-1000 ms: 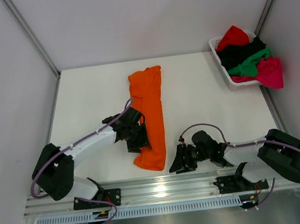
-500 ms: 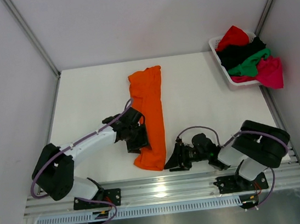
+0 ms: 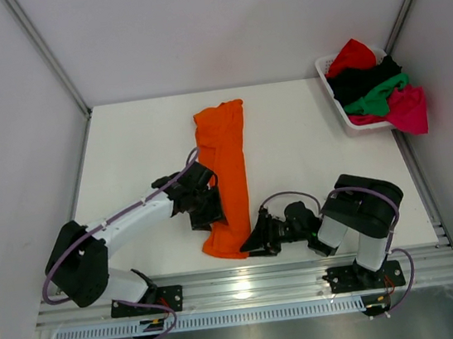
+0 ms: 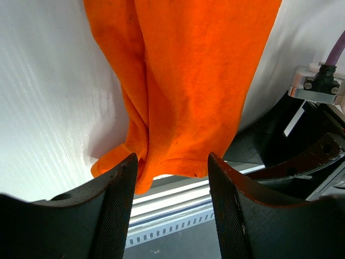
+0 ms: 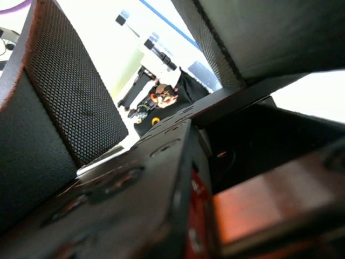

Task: Fold and stack the t-shirts
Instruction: Fold the tshirt

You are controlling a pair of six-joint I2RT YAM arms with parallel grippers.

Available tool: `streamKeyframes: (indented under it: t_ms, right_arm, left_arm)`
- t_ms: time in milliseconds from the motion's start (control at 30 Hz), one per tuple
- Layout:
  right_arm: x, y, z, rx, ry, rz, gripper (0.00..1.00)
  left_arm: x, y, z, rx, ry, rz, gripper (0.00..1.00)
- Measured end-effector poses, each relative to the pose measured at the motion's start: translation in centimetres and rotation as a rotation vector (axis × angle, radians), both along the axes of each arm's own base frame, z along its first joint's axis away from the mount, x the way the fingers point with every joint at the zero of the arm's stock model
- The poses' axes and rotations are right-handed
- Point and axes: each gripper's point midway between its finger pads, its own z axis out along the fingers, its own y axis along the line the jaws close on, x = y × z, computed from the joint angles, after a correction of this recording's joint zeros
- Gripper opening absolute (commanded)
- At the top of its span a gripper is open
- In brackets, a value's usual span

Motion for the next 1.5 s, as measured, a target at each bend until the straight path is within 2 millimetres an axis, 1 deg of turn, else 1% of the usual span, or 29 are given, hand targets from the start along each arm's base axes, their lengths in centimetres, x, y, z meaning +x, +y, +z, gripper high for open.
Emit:
streamKeyframes:
  t_ms: [100, 300, 433, 633, 667, 700, 767, 800, 867, 900, 967, 1000, 1100, 1300, 1400, 1500]
  right_arm:
    - [0.1, 0.1, 0.0, 0.000, -0.001, -0.001, 0.56]
    - [0.3, 0.3, 0.0, 0.000, -0.001, -0.002, 0.50]
    - [0.3, 0.5, -0.4, -0.007, 0.009, 0.001, 0.49]
    - [0.2, 0.7, -0.4, -0.005, 0.012, 0.007, 0.48]
    - [0.2, 0.8, -0.4, -0.005, 0.012, 0.010, 0.47]
    - [0.2, 0.9, -0.4, -0.005, 0.012, 0.012, 0.43]
    - [0.1, 1.1, -0.4, -0.005, 0.013, 0.017, 0.39]
    - [0.1, 1.2, -0.4, -0.005, 0.013, 0.018, 0.33]
    - [0.1, 1.2, -0.4, -0.003, 0.012, 0.019, 0.28]
    - [0.1, 1.2, -0.4, -0.001, 0.012, 0.020, 0.23]
    - [0.1, 1.3, -0.4, 0.001, 0.011, 0.019, 0.20]
    - [0.1, 1.3, -0.4, 0.003, 0.010, 0.019, 0.16]
    - [0.1, 1.3, -0.5, 0.008, 0.008, 0.023, 0.12]
    - [0.0, 1.4, -0.5, 0.020, 0.008, 0.031, 0.11]
    - [-0.1, 1.5, -0.4, 0.024, 0.009, 0.033, 0.11]
    - [0.0, 1.4, -0.4, 0.026, 0.011, 0.033, 0.11]
  left_arm:
    - [0.0, 0.0, 0.0, 0.001, -0.001, 0.001, 0.58]
    - [0.0, 0.1, 0.0, 0.004, -0.001, 0.001, 0.57]
    - [0.0, 0.1, 0.0, 0.004, -0.003, 0.001, 0.57]
    - [0.1, 0.2, 0.2, 0.004, -0.013, 0.004, 0.57]
    - [0.1, 0.3, 0.2, 0.005, -0.014, 0.005, 0.57]
    - [0.0, 0.3, 0.1, 0.006, -0.013, 0.005, 0.57]
    - [0.0, 0.3, 0.1, 0.008, -0.013, 0.005, 0.57]
    - [0.0, 0.3, 0.1, 0.008, -0.013, 0.005, 0.57]
    - [0.0, 0.4, 0.0, 0.012, -0.015, 0.007, 0.57]
    - [0.1, 0.4, 0.0, 0.013, -0.015, 0.008, 0.57]
    - [0.0, 0.5, -0.1, 0.015, -0.014, 0.008, 0.56]
    - [-0.1, 0.6, -0.2, 0.017, -0.012, 0.008, 0.56]
    - [-0.2, 0.7, -0.5, 0.021, -0.007, 0.008, 0.56]
    - [-0.3, 1.0, -0.4, 0.031, -0.008, 0.009, 0.56]
    - [-0.6, 1.5, 0.0, 0.045, -0.017, 0.014, 0.57]
    - [-0.9, 2.1, 1.1, 0.035, -0.045, 0.020, 0.58]
